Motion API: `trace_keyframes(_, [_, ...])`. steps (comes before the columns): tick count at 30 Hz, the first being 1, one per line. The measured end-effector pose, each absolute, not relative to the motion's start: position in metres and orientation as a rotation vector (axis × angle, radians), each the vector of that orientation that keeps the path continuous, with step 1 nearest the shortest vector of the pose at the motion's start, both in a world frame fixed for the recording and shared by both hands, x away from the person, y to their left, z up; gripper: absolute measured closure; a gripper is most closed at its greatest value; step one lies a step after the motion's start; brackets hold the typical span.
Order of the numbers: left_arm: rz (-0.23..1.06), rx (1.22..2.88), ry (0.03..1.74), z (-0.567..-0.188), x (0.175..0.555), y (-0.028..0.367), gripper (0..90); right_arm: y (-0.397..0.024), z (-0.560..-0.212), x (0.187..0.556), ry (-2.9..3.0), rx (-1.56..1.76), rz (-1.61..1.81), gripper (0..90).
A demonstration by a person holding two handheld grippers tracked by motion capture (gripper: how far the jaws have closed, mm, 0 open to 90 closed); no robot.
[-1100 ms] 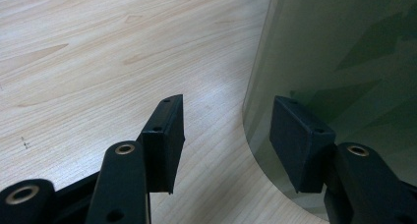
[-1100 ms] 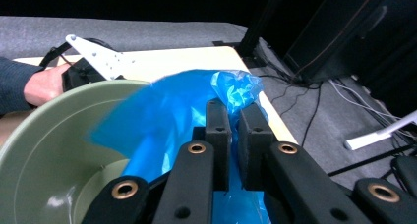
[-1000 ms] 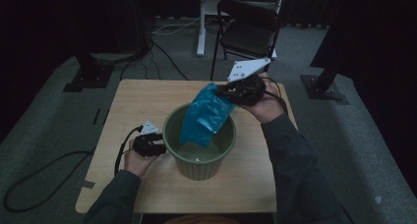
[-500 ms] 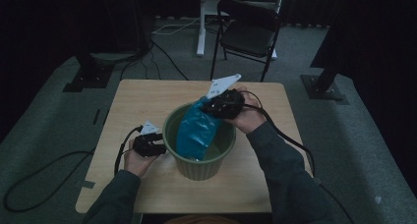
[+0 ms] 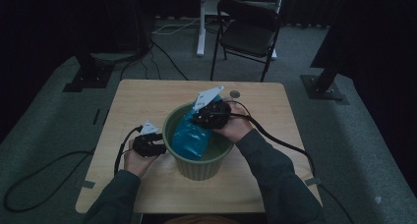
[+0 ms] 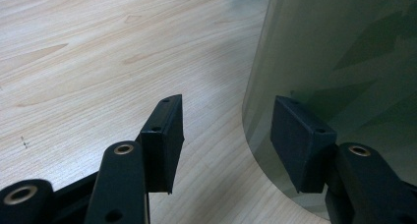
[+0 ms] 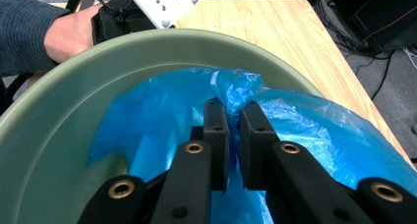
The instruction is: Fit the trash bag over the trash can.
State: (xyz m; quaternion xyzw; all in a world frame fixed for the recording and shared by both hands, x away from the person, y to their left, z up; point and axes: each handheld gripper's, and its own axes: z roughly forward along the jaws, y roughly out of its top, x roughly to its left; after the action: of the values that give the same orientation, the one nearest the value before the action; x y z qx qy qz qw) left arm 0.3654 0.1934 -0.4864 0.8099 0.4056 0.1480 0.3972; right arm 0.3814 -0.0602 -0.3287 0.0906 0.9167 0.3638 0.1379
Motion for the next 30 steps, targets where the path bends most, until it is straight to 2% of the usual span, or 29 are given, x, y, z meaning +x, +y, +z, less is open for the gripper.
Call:
trace_keyframes(5, [0.375, 2.05, 1.028, -0.486, 0.365, 0.193, 46.6, -0.059, -0.33, 0.381, 2.655, 0.268, 1.056, 83.2])
trace_keyframes(6, [0.375, 2.05, 1.028, -0.486, 0.365, 0.193, 46.6, -0.06, -0.33, 0.382, 2.654, 0.273, 1.055, 79.7])
trace_keyframes(7, [0.375, 2.05, 1.028, -0.486, 0.365, 0.193, 46.6, -0.06, -0.33, 0.382, 2.661, 0.278, 1.065, 70.4])
trace_keyframes(9, [0.375, 2.05, 1.028, -0.486, 0.365, 0.193, 46.6, -0.061, -0.329, 0.382, 2.662, 0.279, 1.076, 61.5])
trace_keyframes(14, [0.375, 2.05, 1.027, -0.486, 0.365, 0.193, 46.6, -0.064, -0.324, 0.38, 2.643, 0.281, 1.111, 52.1])
trace_keyframes(22, [0.376, 2.05, 1.028, -0.486, 0.365, 0.193, 46.5, -0.076, -0.312, 0.381, 2.579, 0.312, 1.073, 51.4])
trace_keyframes(30, [0.376, 2.052, 1.028, -0.486, 0.365, 0.194, 46.4, -0.099, -0.296, 0.391, 2.486, 0.39, 0.979, 54.4])
